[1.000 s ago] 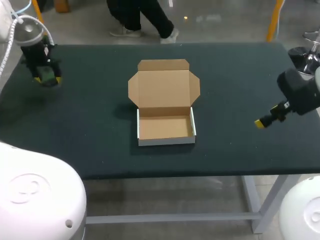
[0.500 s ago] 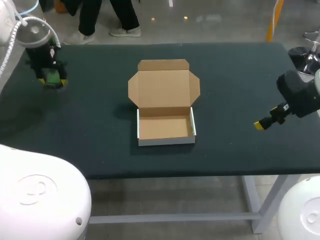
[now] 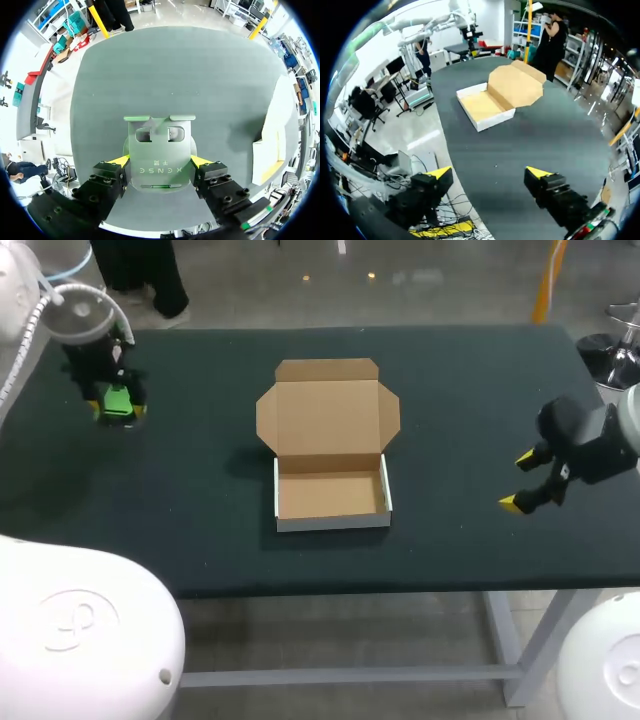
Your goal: Assemble the packaging by folding the flat box into shape, placing the metal phone stand inside, and closing the box properly
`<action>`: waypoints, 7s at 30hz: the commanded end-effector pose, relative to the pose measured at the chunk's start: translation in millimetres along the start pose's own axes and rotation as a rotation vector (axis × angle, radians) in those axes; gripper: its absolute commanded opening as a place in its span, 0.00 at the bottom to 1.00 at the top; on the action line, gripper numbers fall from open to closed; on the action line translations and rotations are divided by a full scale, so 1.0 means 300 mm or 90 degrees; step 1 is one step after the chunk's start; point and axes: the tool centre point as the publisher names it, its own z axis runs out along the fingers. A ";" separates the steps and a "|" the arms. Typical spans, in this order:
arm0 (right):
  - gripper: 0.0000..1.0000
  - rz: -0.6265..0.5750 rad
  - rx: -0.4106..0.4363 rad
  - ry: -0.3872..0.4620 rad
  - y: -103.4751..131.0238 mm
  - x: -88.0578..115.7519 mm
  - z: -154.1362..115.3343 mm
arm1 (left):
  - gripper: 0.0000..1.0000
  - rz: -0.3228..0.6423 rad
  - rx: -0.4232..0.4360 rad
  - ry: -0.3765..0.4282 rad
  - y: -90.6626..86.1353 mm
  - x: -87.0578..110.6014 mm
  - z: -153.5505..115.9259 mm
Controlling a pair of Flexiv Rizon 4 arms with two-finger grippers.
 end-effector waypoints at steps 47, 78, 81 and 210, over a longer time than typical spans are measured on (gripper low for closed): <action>1.00 -0.064 0.021 0.054 0.015 -0.006 0.076 | 0.00 0.139 0.024 0.035 0.166 0.373 -0.193; 1.00 -0.064 0.021 0.054 0.015 -0.006 0.076 | 0.00 0.320 0.023 0.038 0.305 0.849 -0.174; 1.00 -0.064 0.021 0.054 0.015 -0.006 0.076 | 0.00 0.331 0.018 0.042 0.310 0.900 -0.157; 1.00 -0.064 0.021 0.054 0.015 -0.006 0.076 | 1.00 0.076 -0.043 0.058 0.233 1.272 0.184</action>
